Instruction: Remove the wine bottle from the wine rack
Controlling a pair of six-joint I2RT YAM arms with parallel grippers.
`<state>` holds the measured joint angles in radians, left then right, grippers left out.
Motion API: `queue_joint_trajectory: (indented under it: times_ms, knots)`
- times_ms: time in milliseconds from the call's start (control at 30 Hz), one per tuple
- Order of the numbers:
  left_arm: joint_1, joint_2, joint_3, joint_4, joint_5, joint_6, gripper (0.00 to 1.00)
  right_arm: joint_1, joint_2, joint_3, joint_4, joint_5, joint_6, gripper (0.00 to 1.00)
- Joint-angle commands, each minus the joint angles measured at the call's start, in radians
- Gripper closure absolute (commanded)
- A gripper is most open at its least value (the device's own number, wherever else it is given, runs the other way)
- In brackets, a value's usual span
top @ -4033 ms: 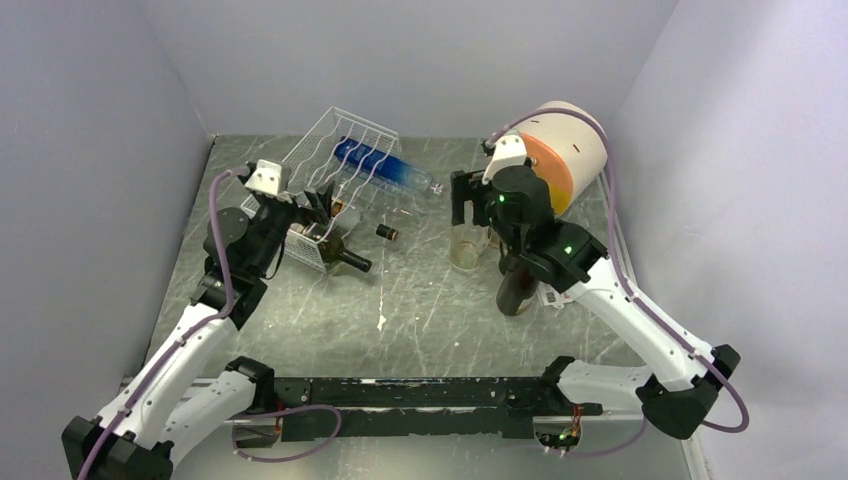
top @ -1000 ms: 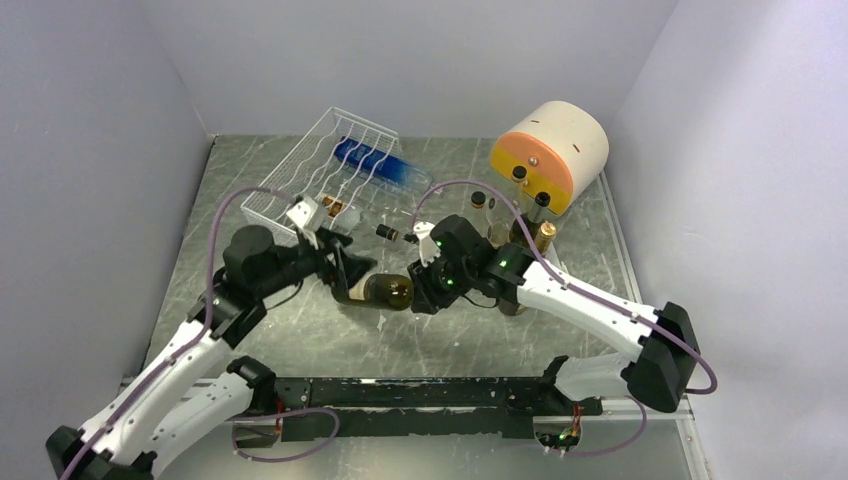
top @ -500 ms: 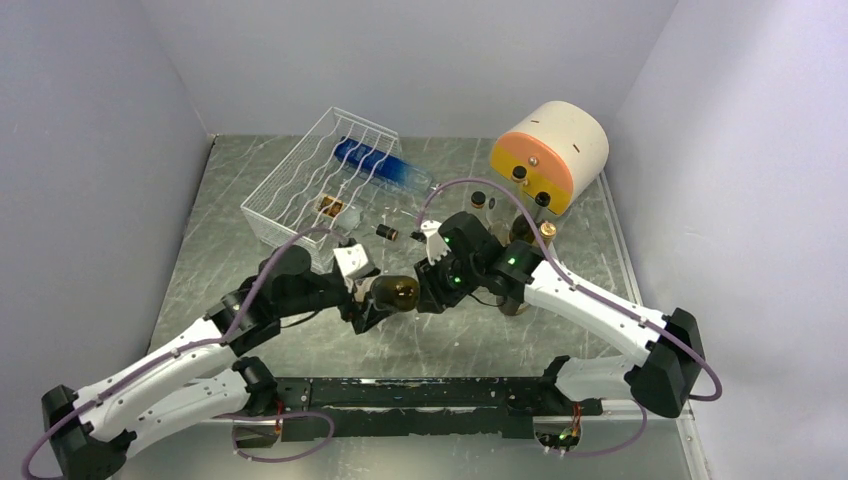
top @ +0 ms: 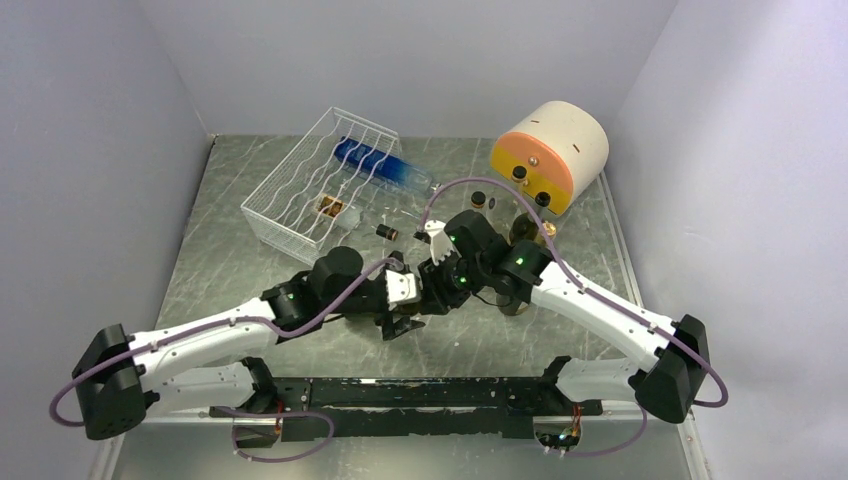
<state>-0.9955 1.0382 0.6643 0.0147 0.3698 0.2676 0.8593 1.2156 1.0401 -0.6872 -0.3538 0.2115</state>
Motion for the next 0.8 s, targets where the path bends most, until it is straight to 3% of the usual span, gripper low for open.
queue_joint_trajectory:
  times_ms: [0,200,433,567,667,767]
  knots:
    - [-0.029,0.078,0.020,0.109,-0.011,0.042,0.07,-0.003,-0.039,0.065,0.050,-0.053,-0.007,1.00]
    - [-0.034,0.105,-0.036,0.202,-0.072,0.018,0.11,-0.003,-0.051,0.057,0.070,-0.076,-0.001,1.00]
    - [-0.035,0.108,-0.064,0.209,-0.112,-0.006,0.23,-0.003,-0.066,0.072,0.077,-0.085,0.008,0.82]
    - [-0.038,0.102,-0.074,0.217,-0.155,-0.025,0.44,-0.003,-0.072,0.069,0.099,-0.106,0.021,0.78]
    - [-0.040,0.088,-0.077,0.214,-0.167,-0.039,0.66,-0.002,-0.072,0.066,0.112,-0.118,0.029,0.75]
    - [-0.041,0.069,-0.088,0.212,-0.178,-0.057,0.80,-0.002,-0.079,0.068,0.126,-0.126,0.039,0.66]
